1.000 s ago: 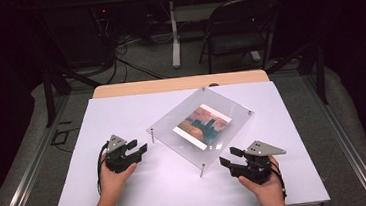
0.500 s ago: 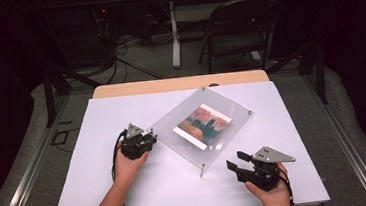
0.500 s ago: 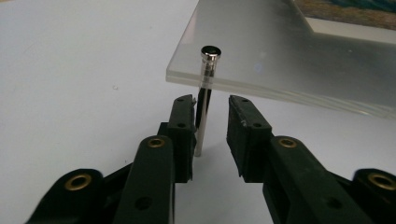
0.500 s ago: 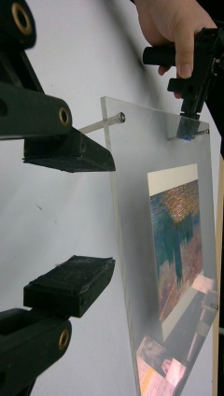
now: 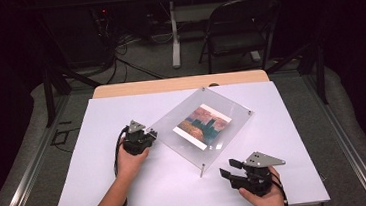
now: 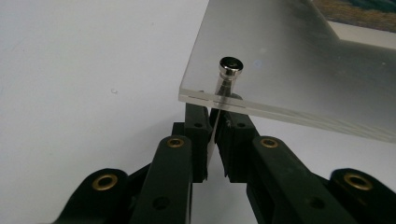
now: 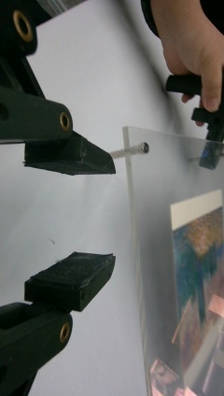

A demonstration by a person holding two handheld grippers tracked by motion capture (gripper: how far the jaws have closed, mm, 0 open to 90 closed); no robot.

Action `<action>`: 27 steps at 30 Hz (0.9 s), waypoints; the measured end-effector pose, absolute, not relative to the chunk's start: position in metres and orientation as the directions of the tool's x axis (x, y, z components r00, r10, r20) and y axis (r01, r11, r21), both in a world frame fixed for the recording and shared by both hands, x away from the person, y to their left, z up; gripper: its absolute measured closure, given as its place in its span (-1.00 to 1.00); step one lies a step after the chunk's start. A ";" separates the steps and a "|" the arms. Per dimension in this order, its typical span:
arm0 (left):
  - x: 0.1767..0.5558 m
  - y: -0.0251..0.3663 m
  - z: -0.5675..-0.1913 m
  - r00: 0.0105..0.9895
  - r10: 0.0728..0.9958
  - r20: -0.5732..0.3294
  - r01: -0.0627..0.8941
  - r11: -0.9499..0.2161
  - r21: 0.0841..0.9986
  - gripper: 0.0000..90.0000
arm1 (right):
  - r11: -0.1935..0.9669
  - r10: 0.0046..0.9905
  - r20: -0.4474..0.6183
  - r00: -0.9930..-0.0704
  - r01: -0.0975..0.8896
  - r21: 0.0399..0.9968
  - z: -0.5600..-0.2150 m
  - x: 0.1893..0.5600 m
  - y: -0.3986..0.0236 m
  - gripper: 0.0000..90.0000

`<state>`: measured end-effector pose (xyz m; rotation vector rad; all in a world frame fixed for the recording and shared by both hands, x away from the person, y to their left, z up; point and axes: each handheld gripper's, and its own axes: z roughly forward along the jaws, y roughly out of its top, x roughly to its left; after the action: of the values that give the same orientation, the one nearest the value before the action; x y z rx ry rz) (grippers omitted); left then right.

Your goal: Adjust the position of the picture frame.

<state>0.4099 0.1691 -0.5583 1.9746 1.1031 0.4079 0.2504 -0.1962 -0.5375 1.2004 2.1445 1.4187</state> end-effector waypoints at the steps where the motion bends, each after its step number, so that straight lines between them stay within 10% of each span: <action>1: 0.410 0.169 -0.558 0.565 0.819 -0.104 0.554 -0.282 0.783 0.84 | 0.162 0.774 0.187 -0.604 0.475 0.865 -0.538 0.250 -0.196 0.10; 27: 0.394 0.170 -0.543 0.614 0.780 -0.118 0.535 -0.302 0.789 0.87 | 0.261 0.723 0.175 -0.668 0.499 0.827 -0.557 0.255 -0.168 0.17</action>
<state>0.3941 0.1699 -0.5425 1.9877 1.0381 0.3643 0.2549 -0.1676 -0.5570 1.1374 2.2931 1.3649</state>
